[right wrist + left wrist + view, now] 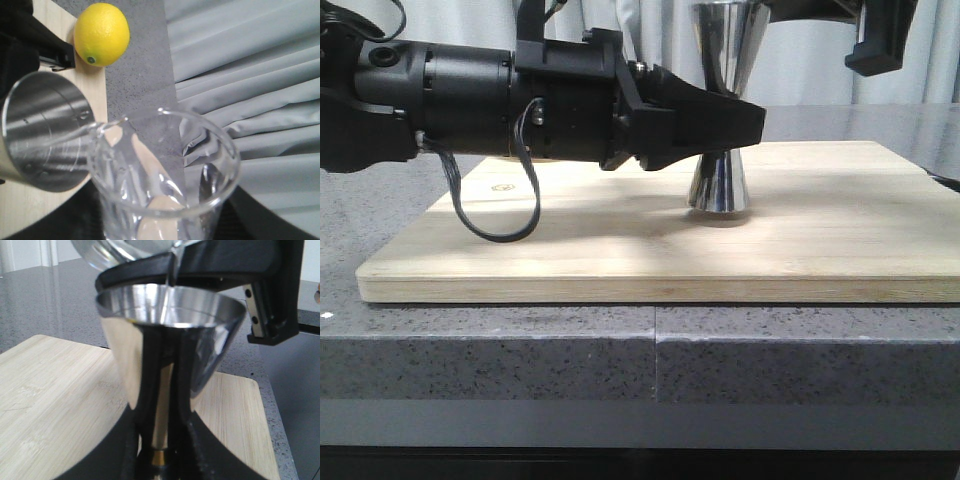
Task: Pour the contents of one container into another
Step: 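Tilt the glass cup with the right gripper, pouring into the jigger, then tilt the glass beaker upright with the right gripper, ending the pour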
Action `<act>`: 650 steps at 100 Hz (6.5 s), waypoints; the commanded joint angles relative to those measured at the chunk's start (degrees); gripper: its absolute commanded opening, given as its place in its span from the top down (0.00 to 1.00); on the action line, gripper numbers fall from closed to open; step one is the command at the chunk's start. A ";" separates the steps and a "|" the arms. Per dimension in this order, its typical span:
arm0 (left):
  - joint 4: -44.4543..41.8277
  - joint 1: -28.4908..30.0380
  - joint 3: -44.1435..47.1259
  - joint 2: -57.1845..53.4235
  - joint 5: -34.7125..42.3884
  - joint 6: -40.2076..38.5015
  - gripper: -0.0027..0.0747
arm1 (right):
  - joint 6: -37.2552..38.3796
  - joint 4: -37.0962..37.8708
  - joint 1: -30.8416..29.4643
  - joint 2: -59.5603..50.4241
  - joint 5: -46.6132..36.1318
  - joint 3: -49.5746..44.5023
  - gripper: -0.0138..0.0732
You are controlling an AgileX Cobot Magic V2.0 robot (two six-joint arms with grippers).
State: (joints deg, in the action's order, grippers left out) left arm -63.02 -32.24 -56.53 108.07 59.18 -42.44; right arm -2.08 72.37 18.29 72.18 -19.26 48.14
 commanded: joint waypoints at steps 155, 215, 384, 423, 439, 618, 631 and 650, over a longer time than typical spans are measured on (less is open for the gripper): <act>2.59 0.04 -1.55 -3.44 4.53 -0.76 0.99 | -0.10 4.54 -0.04 -2.02 -0.91 3.24 0.59; 1.79 0.04 -1.55 -3.44 4.53 -0.76 0.99 | -0.10 6.93 -0.04 -2.02 -0.69 3.24 0.59; 1.71 0.04 -1.55 -3.44 4.53 -0.76 0.99 | -1.00 9.71 -0.04 -3.07 1.22 3.24 0.59; 0.62 0.04 -1.55 -3.44 6.04 -1.80 0.99 | -1.00 9.71 -0.04 -3.07 1.22 3.24 0.59; 0.51 0.04 -1.55 -3.44 6.04 -1.93 0.99 | -1.00 10.00 -0.04 -3.07 1.22 3.24 0.59; -0.06 0.04 -1.55 -3.44 5.93 -2.29 0.99 | -1.00 15.72 -0.04 -3.07 1.22 3.24 0.59; -0.67 0.04 -1.55 -3.44 5.93 -2.29 0.99 | -1.00 16.22 -0.04 -3.07 1.22 3.24 0.59; -0.79 0.04 -1.55 -3.44 5.93 -2.29 0.99 | -1.00 16.32 -0.04 -3.07 1.22 3.24 0.59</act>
State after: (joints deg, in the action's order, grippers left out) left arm -66.59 -32.24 -56.53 108.07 60.55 -44.23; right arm -2.90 89.38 18.29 71.06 -17.70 49.26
